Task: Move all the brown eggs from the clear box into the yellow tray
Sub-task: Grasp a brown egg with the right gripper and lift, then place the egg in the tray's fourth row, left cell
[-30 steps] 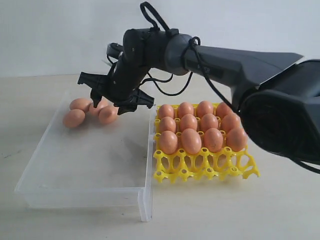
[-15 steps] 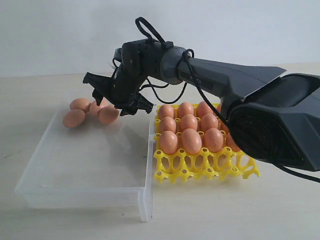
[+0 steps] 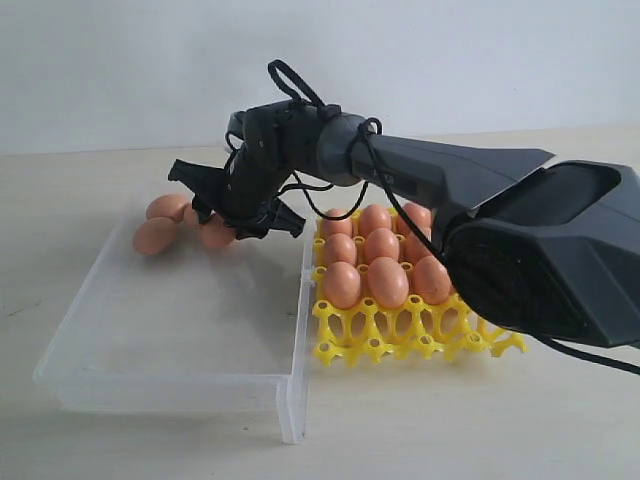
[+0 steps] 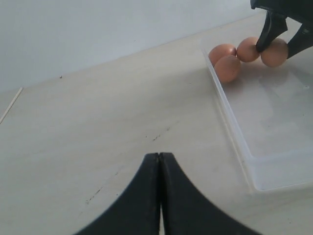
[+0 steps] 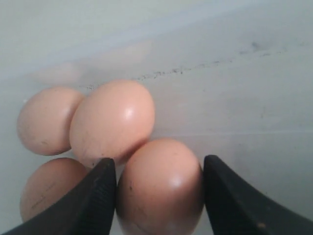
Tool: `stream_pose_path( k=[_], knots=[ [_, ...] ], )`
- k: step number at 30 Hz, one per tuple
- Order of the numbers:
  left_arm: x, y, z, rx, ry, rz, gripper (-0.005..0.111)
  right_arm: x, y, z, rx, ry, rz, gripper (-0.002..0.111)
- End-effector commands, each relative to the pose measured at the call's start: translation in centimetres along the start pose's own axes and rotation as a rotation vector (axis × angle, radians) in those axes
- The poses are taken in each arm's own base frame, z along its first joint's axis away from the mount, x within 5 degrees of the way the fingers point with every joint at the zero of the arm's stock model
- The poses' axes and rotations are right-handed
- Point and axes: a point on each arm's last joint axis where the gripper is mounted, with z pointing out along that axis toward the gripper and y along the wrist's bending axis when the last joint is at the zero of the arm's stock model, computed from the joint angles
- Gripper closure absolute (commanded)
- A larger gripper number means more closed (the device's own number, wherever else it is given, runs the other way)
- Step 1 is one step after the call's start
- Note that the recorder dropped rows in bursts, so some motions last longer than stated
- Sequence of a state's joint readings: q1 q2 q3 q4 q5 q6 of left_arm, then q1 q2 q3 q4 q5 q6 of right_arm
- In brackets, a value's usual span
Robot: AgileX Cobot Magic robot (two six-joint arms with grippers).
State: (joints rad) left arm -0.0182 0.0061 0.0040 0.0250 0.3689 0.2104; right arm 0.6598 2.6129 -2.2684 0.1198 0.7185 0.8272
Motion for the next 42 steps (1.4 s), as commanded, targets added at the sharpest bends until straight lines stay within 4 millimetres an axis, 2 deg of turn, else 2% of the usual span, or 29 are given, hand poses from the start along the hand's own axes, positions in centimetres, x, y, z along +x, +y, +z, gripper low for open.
stream_pose_path(
  k=[1, 3, 6, 9, 12, 16, 17, 20, 25, 28, 32, 36, 42],
  knots=[
    [-0.2, 0.0, -0.1, -0.002, -0.016, -0.005, 0.107, -1.6, 1.0, -2.5, -0.022, -0.076, -0.076, 0.108],
    [-0.2, 0.0, -0.1, -0.002, -0.016, -0.005, 0.107, -2.2, 1.6, -3.7, -0.029, -0.118, -0.125, 0.108],
    [-0.2, 0.0, -0.1, -0.002, -0.016, -0.005, 0.107, -2.1, 3.2, -5.9, -0.027, -0.184, -0.346, 0.108],
    [-0.2, 0.0, -0.1, -0.002, -0.016, -0.005, 0.107, -0.7, 3.9, -7.7, -0.005, -0.187, -0.576, 0.108],
    [-0.2, 0.0, -0.1, -0.002, -0.016, -0.005, 0.107, 0.7, 3.3, -9.0, -0.019, -0.221, -0.685, 0.108],
    [-0.2, 0.0, -0.1, -0.002, -0.016, -0.005, 0.107, 2.7, 1.1, -11.6, -0.132, -0.352, -0.745, 0.108],
    [-0.2, 0.0, -0.1, -0.002, -0.016, -0.005, 0.107, 3.4, 0.6, -12.8, -0.18, -0.393, -0.76, 0.108],
    [-0.2, 0.0, -0.1, -0.002, -0.016, -0.005, 0.107, 5.8, -1.9, -14.7, -0.26, -0.437, -0.823, 0.108],
    [-0.2, 0.0, -0.1, -0.002, -0.016, -0.005, 0.107, 8.9, -5.9, -17.3, -0.252, -0.47, -1.029, 0.108],
    [-0.2, 0.0, -0.1, -0.002, -0.016, -0.005, 0.107, 10.1, -8.0, -18.3, -0.215, -0.465, -1.027, 0.108],
    [-0.2, 0.0, -0.1, -0.002, -0.016, -0.005, 0.107, 11.5, -10.6, -18.8, -0.2, -0.489, -1.055, 0.108],
    [-0.2, 0.0, -0.1, -0.002, -0.016, -0.005, 0.107, 12.4, -12.9, -18.3, -0.185, -0.475, -1.04, 0.108],
    [-0.2, 0.0, -0.1, -0.002, -0.016, -0.005, 0.107, 13.3, -15.0, -17.4, -0.143, -0.456, -1.002, 0.108]
  ],
)
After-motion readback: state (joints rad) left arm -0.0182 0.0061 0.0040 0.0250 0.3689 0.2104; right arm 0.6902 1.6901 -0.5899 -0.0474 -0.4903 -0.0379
